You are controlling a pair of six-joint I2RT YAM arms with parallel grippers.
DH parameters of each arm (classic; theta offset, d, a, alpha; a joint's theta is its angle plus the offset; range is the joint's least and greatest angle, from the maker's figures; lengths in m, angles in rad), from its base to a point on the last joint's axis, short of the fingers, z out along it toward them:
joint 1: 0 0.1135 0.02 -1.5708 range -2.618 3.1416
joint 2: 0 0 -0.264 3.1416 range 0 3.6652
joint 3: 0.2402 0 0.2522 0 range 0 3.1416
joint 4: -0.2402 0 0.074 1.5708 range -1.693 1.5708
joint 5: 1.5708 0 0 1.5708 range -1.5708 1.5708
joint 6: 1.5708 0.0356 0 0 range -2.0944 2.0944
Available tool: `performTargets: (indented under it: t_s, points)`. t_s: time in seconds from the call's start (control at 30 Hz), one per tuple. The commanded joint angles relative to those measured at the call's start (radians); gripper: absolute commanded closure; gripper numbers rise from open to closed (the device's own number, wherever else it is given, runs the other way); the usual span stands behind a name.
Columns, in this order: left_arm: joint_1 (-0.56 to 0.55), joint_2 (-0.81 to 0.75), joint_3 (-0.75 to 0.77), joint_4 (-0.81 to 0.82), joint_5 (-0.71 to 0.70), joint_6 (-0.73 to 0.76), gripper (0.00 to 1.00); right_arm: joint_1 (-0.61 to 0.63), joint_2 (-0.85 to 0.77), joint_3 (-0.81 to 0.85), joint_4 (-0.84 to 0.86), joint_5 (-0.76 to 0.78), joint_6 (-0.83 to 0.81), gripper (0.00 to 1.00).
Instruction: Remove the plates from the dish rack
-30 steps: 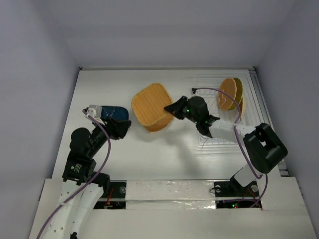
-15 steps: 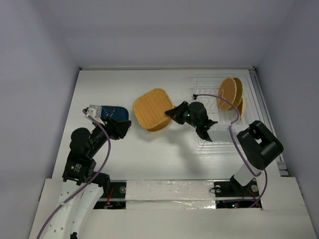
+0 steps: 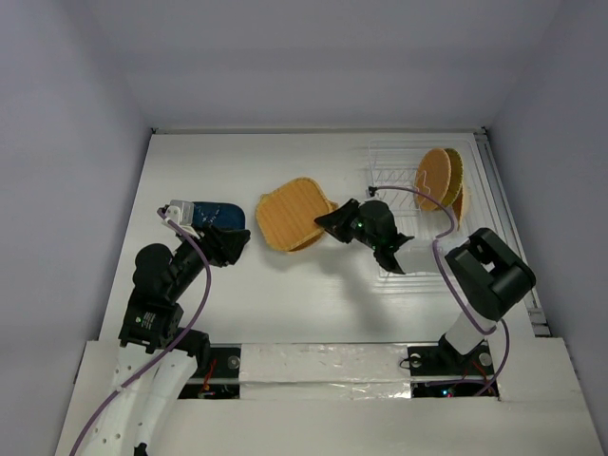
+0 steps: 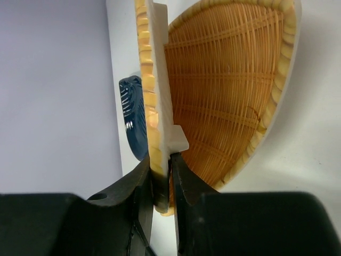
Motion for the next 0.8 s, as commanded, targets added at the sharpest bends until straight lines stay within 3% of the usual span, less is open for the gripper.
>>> performTargets:
  t_s: [0.0, 0.17, 0.27, 0.3, 0.53, 0.77]
  points:
    - [0.004, -0.006, 0.003, 0.055, 0.014, 0.001, 0.51, -0.001, 0.006, -0.004, 0.157, 0.015, 0.029, 0.75]
    - [0.004, -0.011, 0.002, 0.055, 0.012, -0.001, 0.51, -0.001, 0.018, -0.026, 0.179, 0.016, 0.04, 0.69]
    - [0.004, -0.016, 0.002, 0.055, 0.012, 0.001, 0.51, -0.001, 0.009, -0.047, 0.182, 0.03, 0.04, 0.52]
    - [0.004, -0.016, 0.002, 0.055, 0.011, -0.001, 0.51, -0.001, 0.0, -0.052, 0.179, 0.047, 0.04, 0.39]
    - [0.004, -0.016, 0.002, 0.055, 0.014, 0.001, 0.51, -0.001, -0.035, -0.08, 0.104, 0.116, 0.006, 0.08]
    - [0.004, -0.014, 0.002, 0.055, 0.015, -0.001, 0.51, 0.01, -0.101, -0.089, -0.047, 0.228, -0.086, 0.06]
